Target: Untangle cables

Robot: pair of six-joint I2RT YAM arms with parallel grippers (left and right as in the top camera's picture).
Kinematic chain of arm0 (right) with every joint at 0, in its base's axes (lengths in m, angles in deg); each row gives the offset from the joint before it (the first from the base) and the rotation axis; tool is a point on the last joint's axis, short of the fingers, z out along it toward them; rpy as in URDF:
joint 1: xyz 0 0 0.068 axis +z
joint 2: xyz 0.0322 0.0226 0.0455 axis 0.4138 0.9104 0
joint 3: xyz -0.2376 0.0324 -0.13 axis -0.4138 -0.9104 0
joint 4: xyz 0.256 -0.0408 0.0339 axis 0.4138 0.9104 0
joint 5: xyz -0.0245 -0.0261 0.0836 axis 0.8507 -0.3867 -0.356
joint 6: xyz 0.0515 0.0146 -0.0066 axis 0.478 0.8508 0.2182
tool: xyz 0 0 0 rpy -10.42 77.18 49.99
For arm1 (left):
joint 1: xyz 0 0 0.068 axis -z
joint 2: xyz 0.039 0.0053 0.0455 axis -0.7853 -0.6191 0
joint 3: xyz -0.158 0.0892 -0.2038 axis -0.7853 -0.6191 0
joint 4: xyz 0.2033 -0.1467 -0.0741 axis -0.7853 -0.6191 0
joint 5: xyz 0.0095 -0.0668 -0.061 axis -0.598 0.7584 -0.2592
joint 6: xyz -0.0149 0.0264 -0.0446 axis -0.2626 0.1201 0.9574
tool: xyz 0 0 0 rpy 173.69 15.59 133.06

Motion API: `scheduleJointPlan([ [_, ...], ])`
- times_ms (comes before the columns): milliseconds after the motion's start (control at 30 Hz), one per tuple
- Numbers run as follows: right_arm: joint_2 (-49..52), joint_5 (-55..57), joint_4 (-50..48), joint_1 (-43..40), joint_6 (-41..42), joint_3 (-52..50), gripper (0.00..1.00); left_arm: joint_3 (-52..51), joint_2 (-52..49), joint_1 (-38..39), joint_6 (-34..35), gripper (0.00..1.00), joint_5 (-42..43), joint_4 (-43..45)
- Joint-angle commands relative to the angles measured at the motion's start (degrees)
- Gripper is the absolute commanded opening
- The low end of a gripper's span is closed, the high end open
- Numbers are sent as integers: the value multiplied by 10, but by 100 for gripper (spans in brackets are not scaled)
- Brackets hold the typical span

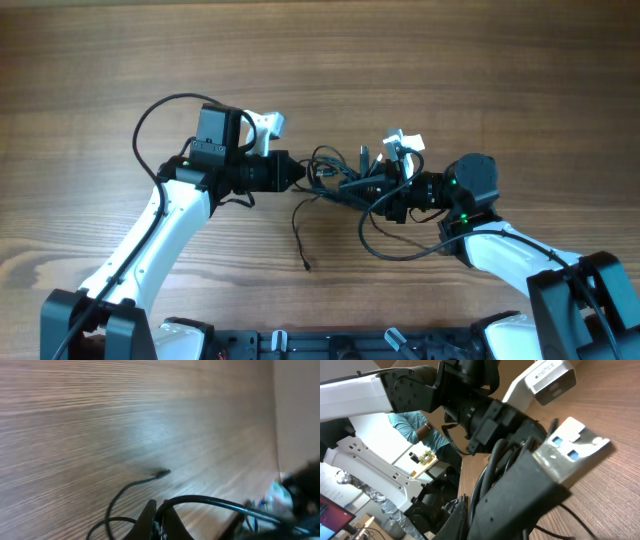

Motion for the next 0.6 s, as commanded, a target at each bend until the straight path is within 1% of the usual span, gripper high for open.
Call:
scheduleJointPlan([
  [0,-3,-10,-10,-2,12,3,15,0,-5,-7,112,4,-138,2],
  [133,-3,-10,-10,-2,13,3,14,0,-5,-8,180,6,-201,0],
  [233,-3,-10,-10,-2,13,3,14,0,-5,-24,239,8,-239,-15],
  [333,-3,-10,-10,-2,13,3,15,0,-5,-52,246,11,-245,-27],
  [400,-3,-10,-10,-3,13,3,14,0,-5,-80,247,11,-245,-38],
  [433,-3,-10,-10,-2,12,3,14,0,-5,-96,260,11,-245,-44],
  [500,-3,-10,-10,-3,12,3,14,0,-5,-113,270,8,-242,-45],
  [533,-3,-10,-10,-2,12,3,14,0,-5,-115,270,5,-242,-45],
  [567,-3,-10,-10,-3,12,3,14,0,-5,-116,273,4,-243,-45],
])
